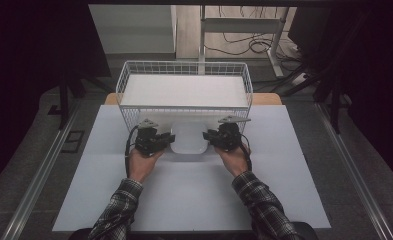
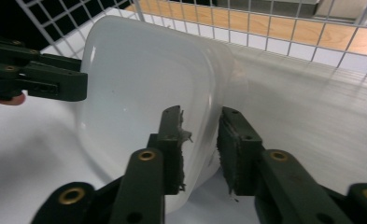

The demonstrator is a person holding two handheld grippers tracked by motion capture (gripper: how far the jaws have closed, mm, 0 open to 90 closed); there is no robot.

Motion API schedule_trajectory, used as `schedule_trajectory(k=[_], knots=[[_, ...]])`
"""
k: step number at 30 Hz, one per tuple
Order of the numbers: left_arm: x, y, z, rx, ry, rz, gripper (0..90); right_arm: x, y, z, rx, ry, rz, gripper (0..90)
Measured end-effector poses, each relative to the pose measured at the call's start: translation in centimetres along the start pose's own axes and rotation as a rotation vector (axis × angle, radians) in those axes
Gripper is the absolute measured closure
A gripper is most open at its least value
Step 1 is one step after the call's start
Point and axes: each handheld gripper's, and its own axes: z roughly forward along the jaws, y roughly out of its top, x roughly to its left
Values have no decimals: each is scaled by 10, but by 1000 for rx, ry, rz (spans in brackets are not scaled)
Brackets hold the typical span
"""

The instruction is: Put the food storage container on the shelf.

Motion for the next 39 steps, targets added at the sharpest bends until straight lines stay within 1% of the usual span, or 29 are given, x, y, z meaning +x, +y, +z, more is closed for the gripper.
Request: schedule_trajectory(k=[1,2,3,4,5,6,8,9,10,11,12,13,14,15,18,20,21,22,23,24,25,26,28,31,32,33,34,38,39], knots=[[0,1,1,-7,5,0,699,1,1,2,2,-11,-6,677],[0,1,2,-17,39,35,684,0,2,5,-4,-26,-3,663],[-1,2,3,-23,57,56,686,0,2,6,-6,-31,-9,676],[-2,3,3,-33,73,63,687,1,2,8,-6,-48,-27,672],[-3,3,4,-37,85,74,685,1,2,9,-19,-60,-36,673],[-3,4,5,-44,96,80,679,2,3,10,-23,-70,-37,673],[-2,6,7,-49,105,82,678,3,5,12,-27,-86,-46,672],[-2,6,7,-49,105,82,672,3,5,12,-27,-86,-46,672],[-2,7,7,-52,113,89,665,2,7,15,-31,-100,-47,672],[-2,8,8,-53,123,95,665,2,7,15,-31,-100,-47,672],[-2,9,9,-60,128,94,654,2,9,17,-35,-106,-45,673],[-3,9,9,-64,134,105,642,1,9,17,-36,-108,-44,679],[-3,9,9,-64,134,105,623,1,9,17,-36,-108,-44,679],[-6,8,8,-86,119,108,613,2,10,16,-39,-112,-49,689],[-10,7,4,-87,107,128,584,2,10,12,-46,-103,-61,706],[-12,6,1,-87,97,128,540,2,10,9,-45,-91,-62,728],[-14,5,-2,-92,81,126,516,3,10,7,-44,-82,-62,745],[-14,5,-2,-92,81,126,490,3,10,7,-44,-82,-62,745],[-16,4,-6,-90,61,125,463,4,8,1,-47,-61,-64,785],[-16,4,-6,-90,61,125,443,4,8,1,-47,-61,-64,785],[-17,3,-8,-90,50,135,443,4,8,0,-44,-48,-66,801],[-20,1,-13,-88,34,147,391,6,6,-5,-41,-25,-79,850],[-24,-2,-18,-86,20,156,350,8,4,-8,-37,-9,-93,879],[-30,-6,-25,-88,-7,157,291,12,3,-14,-36,14,-111,887],[-30,-6,-25,-88,-7,157,274,12,3,-14,-36,14,-111,887],[-33,-9,-29,-93,-8,164,274,14,2,-15,-35,19,-115,887],[-36,-12,-32,-95,-2,154,216,18,1,-18,-41,31,-123,887],[-38,-22,-42,-100,-33,102,161,23,-2,-23,-42,59,-118,885],[-38,-22,-42,-100,-33,102,145,23,-2,-23,-42,59,-118,885]])
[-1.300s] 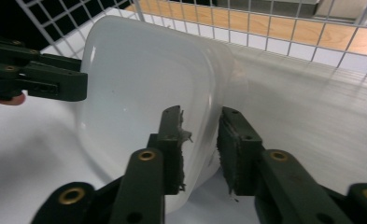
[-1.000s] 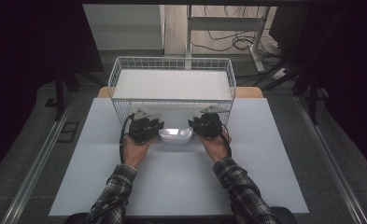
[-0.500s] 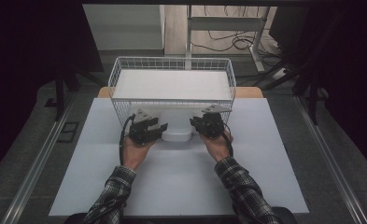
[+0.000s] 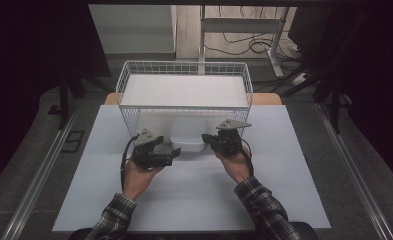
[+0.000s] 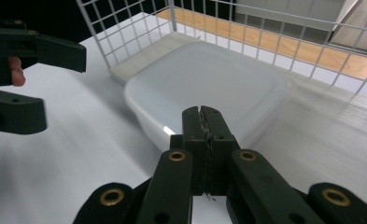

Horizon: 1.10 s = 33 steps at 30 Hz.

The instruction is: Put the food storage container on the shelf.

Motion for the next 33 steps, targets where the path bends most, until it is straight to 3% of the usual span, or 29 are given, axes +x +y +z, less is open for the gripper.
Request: schedule_trajectory(k=[5,9,11,18,25,33], knots=[[-4,-14,-12,23,-7,-1,91,9,-4,-2,4,35,4,836],[-11,-33,-23,29,52,63,60,14,-6,-3,23,57,-16,853],[-12,-37,-25,27,62,69,55,15,-7,-4,31,61,-23,867],[-24,-56,-38,9,46,99,35,22,-15,2,74,86,-57,889],[-28,-69,-48,9,44,93,33,28,-23,15,101,89,-79,889],[-23,-76,-59,-17,58,64,33,29,-27,31,122,82,-85,889]])
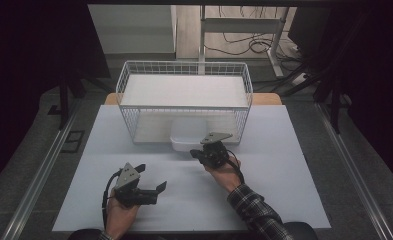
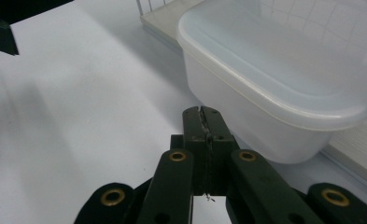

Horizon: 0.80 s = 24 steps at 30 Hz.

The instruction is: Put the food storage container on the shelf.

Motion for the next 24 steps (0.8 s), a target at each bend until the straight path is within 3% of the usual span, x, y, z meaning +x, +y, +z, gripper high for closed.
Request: schedule_trajectory(k=[3,11,24], knots=[[1,-1,0,9,-1,-7,35,-1,1,3,3,-3,-5,889],[-1,-3,6,49,6,20,30,-7,5,15,3,-25,9,889],[-1,-4,7,58,8,20,32,-20,15,29,10,-67,2,890]])
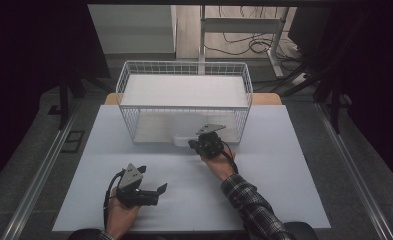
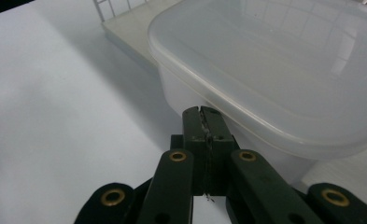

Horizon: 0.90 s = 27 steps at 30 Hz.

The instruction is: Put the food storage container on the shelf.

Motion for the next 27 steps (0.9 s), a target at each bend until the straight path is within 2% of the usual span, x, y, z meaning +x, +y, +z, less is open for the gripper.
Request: schedule_trajectory(k=[3,12,20,27], knots=[[0,0,1,4,3,5,33,-3,1,2,-2,-3,12,890],[-1,0,1,2,2,6,35,-9,6,9,-7,-23,4,889],[-3,1,1,-15,-22,15,39,-15,10,17,-20,-33,25,889],[-3,0,1,-19,-23,17,40,-19,11,21,-16,-31,33,889]])
